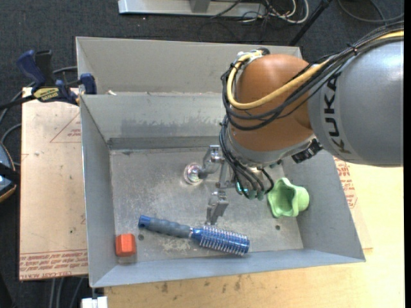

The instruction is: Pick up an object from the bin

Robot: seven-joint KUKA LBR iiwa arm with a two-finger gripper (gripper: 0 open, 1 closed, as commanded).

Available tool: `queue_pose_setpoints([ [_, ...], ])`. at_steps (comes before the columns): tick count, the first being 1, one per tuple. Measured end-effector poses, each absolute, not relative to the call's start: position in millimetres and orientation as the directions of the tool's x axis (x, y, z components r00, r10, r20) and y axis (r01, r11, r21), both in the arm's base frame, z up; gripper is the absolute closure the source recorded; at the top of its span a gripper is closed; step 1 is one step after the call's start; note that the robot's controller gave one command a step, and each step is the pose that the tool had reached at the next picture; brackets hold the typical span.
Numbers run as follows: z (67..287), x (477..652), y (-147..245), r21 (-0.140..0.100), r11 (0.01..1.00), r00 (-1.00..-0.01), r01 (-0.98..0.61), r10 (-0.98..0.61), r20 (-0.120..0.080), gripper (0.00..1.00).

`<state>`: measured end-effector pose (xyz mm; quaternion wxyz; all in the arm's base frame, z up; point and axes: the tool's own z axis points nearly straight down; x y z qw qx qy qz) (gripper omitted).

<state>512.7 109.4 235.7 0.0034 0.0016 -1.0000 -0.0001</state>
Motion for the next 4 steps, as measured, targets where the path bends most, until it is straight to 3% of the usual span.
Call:
queue_pose_setpoints([
  [1,93,502.8,79,0.001,0.96,-0.96,-0.279,-0.279,0.007,0.0],
  [2,96,504.3,80,0.002,0.961,-0.961,-0.278,-0.278,0.001,1.0],
  [3,257,508.9,90,-0.002,0.891,-0.891,-0.453,-0.453,-0.009,1.0],
  [4,254,507.8,90,0.001,0.892,-0.892,-0.452,-0.452,-0.002,0.0],
])
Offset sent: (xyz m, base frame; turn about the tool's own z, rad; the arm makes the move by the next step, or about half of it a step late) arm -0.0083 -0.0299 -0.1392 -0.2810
